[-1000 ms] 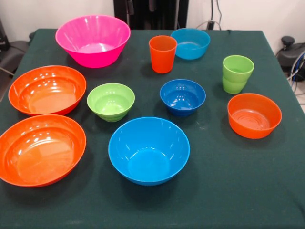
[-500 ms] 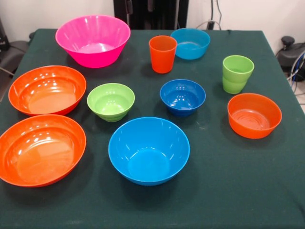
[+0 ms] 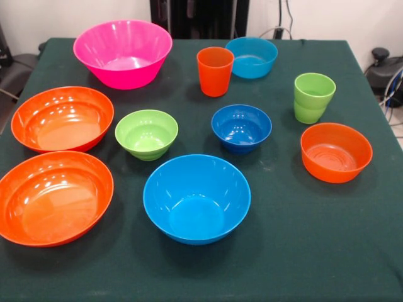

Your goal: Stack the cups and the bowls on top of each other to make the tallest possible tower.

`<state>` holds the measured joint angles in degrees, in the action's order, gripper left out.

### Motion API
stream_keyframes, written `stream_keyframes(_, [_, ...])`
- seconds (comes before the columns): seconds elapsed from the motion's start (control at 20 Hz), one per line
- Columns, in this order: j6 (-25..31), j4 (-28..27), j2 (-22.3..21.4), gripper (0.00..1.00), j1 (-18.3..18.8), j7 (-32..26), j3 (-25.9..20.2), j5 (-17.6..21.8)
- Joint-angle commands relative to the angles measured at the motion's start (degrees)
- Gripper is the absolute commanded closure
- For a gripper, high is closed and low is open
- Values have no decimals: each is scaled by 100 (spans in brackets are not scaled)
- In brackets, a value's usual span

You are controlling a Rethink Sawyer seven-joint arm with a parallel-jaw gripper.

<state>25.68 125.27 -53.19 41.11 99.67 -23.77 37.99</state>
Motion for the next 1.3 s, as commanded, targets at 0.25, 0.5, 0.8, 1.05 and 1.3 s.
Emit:
stream_keyframes(0.25, [-571,-390,638,0,-501,712,586,514])
stream_keyframes(0.5, [-821,-550,860,0,-756,808,874,580])
stream_keyframes(0.8, [-1041,-765,1102,0,-912,714,1103,634])
stream_keyframes(1.05, [-1011,-828,1106,0,-1075,601,1281,680])
stream_keyframes(1.3, [-997,-867,1078,0,-1156,506,1407,675])
